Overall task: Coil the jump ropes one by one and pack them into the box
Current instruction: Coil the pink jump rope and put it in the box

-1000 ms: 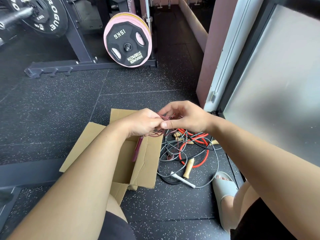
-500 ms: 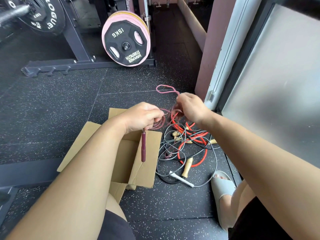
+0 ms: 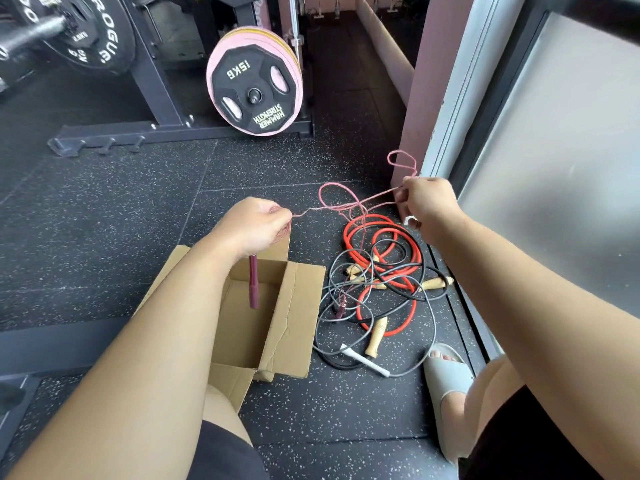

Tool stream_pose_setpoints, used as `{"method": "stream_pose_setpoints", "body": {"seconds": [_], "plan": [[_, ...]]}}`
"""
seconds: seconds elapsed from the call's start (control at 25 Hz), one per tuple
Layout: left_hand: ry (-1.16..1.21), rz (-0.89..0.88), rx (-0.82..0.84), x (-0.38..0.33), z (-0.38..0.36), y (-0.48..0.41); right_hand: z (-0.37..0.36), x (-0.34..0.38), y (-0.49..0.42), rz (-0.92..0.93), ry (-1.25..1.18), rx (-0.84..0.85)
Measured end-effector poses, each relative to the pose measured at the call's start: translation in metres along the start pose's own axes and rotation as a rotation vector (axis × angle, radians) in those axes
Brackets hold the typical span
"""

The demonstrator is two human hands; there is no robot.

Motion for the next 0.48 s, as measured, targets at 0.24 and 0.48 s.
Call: {"method": "stream_pose_setpoints", "body": {"seconds": [0.24, 0.48], "plan": [[0.208, -0.055, 0.159, -0.009, -0.024, 0.008, -0.016, -0.016, 0.007, -0.083, -0.002, 0.141], [0.328, -0.126, 0.209, -0.030, -0.025, 0.014, -0.032, -0.012, 0.011, 0.268, 0.704, 0.112]]}}
Point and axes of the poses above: each hand's wrist, its own y-axis away from the middle knuckle, its own z-axis out of the back of the hand, x = y × z, the point moved 7 cm from there along -y, towards the middle knuckle, and after that the axes turned 6 degrees about -z, right-handed, at the moved point
